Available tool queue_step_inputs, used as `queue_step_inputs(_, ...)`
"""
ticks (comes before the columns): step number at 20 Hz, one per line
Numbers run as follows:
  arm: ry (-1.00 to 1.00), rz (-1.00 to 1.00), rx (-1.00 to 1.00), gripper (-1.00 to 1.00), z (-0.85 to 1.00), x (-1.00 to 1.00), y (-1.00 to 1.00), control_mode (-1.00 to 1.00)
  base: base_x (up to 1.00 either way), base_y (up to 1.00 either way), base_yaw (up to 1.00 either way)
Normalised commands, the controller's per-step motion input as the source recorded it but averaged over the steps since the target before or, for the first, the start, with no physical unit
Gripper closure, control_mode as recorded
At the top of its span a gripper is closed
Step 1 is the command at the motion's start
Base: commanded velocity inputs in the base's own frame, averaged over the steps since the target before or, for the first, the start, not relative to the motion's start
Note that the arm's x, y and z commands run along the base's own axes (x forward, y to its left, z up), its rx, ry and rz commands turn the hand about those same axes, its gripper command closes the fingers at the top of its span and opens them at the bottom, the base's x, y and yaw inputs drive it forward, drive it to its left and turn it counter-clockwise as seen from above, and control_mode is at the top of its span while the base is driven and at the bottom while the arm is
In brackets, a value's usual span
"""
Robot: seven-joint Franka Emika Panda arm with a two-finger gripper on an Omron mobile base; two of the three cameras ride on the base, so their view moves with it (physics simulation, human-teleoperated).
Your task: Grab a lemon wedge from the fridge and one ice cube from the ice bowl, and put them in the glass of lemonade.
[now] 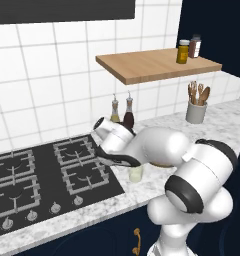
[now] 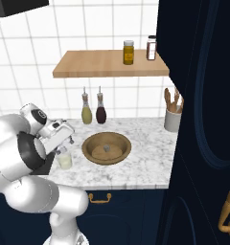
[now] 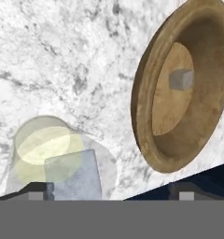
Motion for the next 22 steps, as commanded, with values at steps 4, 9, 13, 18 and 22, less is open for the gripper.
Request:
queue_step_inputs(4,-0.04,-0.11,0.28,-1.0,0.16,0.0,-0.28,-1.0,0.0,0.0,0.0)
queue_step_inputs(9,-0.03,-0.12,0.24,-1.0,0.26,0.0,-0.24,-1.0,0.0,0.0,0.0)
queue_step_inputs(13,0.0,-0.09,0.14,-1.0,-0.01,-0.05,-0.01,-1.0,0.0,0.0,0.0)
queue_step_inputs(18,-0.07,-0.08,0.12,-1.0,0.13,-0.31,-0.02,-1.0,0.0,0.0,0.0)
queue_step_inputs(22,-0.45,0.0,0.17,-1.0,0.36,-1.0,-0.13,-1.0,0.0,0.0,0.0)
